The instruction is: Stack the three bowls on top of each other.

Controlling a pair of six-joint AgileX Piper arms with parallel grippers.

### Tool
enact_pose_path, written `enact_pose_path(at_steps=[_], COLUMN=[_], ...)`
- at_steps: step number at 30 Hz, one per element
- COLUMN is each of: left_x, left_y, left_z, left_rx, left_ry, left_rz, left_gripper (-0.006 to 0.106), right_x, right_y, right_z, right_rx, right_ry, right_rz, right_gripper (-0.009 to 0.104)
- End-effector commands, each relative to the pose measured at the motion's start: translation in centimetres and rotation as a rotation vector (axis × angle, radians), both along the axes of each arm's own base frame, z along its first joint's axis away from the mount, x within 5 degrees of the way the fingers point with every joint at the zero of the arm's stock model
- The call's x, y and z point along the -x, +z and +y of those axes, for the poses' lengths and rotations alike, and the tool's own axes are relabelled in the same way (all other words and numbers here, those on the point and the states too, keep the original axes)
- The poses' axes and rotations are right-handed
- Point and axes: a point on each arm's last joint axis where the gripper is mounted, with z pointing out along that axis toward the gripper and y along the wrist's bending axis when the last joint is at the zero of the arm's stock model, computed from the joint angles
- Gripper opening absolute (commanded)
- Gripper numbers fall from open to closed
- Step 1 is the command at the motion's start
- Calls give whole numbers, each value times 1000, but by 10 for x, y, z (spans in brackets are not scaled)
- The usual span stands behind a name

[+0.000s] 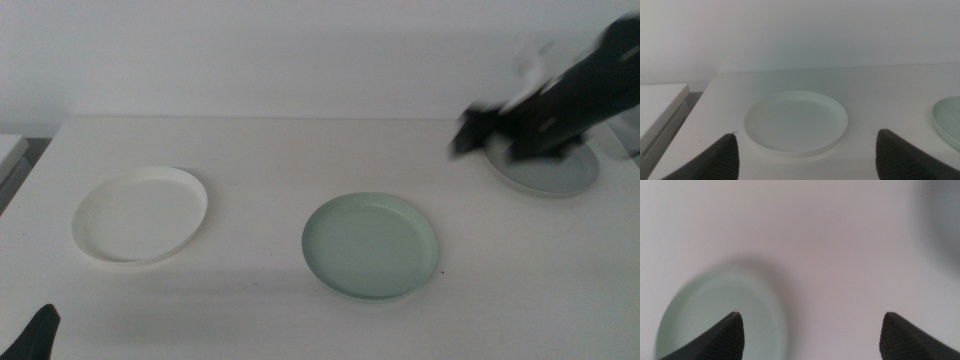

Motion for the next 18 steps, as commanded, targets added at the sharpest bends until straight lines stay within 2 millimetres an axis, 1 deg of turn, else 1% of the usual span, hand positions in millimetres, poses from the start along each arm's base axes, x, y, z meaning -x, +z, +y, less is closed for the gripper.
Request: enact_pose_path(at_steps=[1, 3, 5, 6, 7, 9, 12, 13, 16, 18], left_x=[0, 0, 0, 0, 0, 0, 0, 0, 0, 0], left_y=[1, 1, 1, 1, 1, 1, 1, 1, 1, 1], left_z=[0, 0, 0, 0, 0, 0, 0, 0, 0, 0], left_rx=[1, 1, 1, 1, 1, 1, 1, 1, 1, 1], left_ry=[1, 1, 1, 1, 1, 1, 1, 1, 1, 1], left_rz=[-17, -17, -17, -17, -17, -17, -17, -17, -17, -17], left_gripper=[94, 94, 94, 94, 94, 94, 94, 94, 94, 94], right_x=[-5, -13, -22, -28, -33, -48, -74, -82, -105, -119], right_y=[35, 51, 55, 54, 52, 41, 11, 5, -25, -45], right_z=[-43, -81, -115, -133, -146, -173, -199, -203, -213, -217], right_rx=[57, 86, 88, 90, 87, 88, 98, 104, 112, 111], right_ry=[-69, -153, -246, -288, -323, -376, -413, -415, -418, -417], right_rz=[-77, -91, -89, -85, -75, -46, 1, 3, 26, 41], right_gripper=[93, 93, 93, 93, 93, 93, 93, 93, 93, 90])
